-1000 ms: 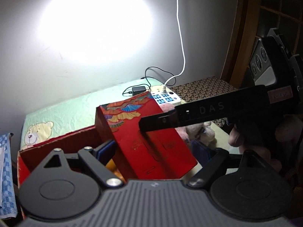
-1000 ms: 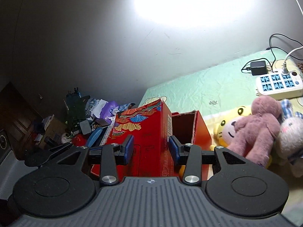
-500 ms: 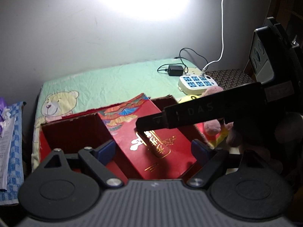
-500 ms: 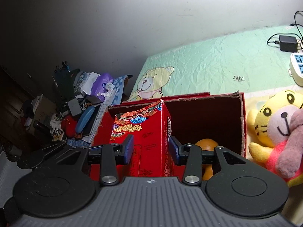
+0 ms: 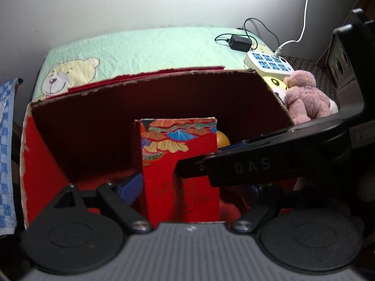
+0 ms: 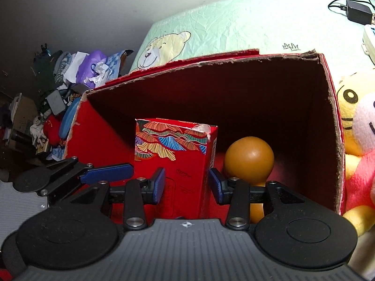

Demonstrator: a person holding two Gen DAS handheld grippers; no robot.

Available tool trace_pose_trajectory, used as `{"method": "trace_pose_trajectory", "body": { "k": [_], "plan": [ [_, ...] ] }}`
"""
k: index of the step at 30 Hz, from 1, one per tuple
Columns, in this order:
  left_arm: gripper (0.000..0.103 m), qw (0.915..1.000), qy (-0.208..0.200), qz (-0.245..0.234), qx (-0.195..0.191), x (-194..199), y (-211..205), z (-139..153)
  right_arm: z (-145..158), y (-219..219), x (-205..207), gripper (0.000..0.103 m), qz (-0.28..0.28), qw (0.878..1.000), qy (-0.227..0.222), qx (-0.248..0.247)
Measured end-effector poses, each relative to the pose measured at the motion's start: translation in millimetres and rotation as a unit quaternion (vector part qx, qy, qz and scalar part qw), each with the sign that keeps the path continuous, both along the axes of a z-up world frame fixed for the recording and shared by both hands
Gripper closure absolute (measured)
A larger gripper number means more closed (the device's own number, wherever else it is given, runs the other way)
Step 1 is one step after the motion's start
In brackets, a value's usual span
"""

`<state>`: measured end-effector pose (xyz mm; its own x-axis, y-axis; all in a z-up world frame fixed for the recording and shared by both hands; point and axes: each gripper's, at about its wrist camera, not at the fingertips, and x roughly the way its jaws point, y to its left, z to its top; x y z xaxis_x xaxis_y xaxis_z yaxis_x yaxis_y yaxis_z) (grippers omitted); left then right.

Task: Organize objects
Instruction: 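Carry the red packet over the box rim with the right gripper, then lower the packet beside the gourd and open the right gripper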

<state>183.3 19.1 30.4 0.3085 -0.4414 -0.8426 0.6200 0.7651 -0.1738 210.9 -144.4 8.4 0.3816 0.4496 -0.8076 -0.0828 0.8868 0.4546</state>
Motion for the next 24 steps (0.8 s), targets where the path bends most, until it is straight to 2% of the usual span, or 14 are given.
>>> {"method": "trace_pose_trajectory", "body": {
  "k": [4, 5, 6, 8, 16, 21, 24],
  "plan": [
    [0.017, 0.9995, 0.023, 0.001, 0.022, 7.4, -7.6, -13.0, -7.0, 0.1, 4.4, 0.061, 0.001, 1.000, 0.014, -0.013],
    [0.023, 0.9993, 0.032, 0.000, 0.021, 9.3, -8.5, -15.4, -9.0, 0.4, 5.4, 0.067, 0.004, 1.000, 0.018, -0.011],
    [0.030, 0.9988, 0.048, -0.004, 0.013, 10.9, -9.1, -17.0, -11.4, 0.0, 6.5, 0.067, 0.005, 1.000, 0.025, -0.007],
    [0.031, 0.9974, 0.071, -0.007, 0.001, 12.7, -11.7, -19.4, -14.5, -0.2, 7.7, 0.067, 0.000, 0.999, 0.034, -0.013],
    [0.031, 0.9988, 0.048, 0.007, 0.010, 9.2, -4.4, -16.3, -16.1, -15.3, 4.7, 0.067, -0.028, 0.999, 0.038, 0.024],
    [0.031, 0.9977, 0.044, 0.047, 0.021, 14.7, 16.6, -14.1, -7.4, -16.1, -4.4, 0.067, -0.049, 0.999, -0.004, 0.020],
    [0.031, 0.9934, 0.078, 0.083, 0.019, 26.0, 29.8, -20.3, -1.5, -20.5, -12.1, 0.067, -0.068, 0.997, -0.037, 0.017]
  ]
}}
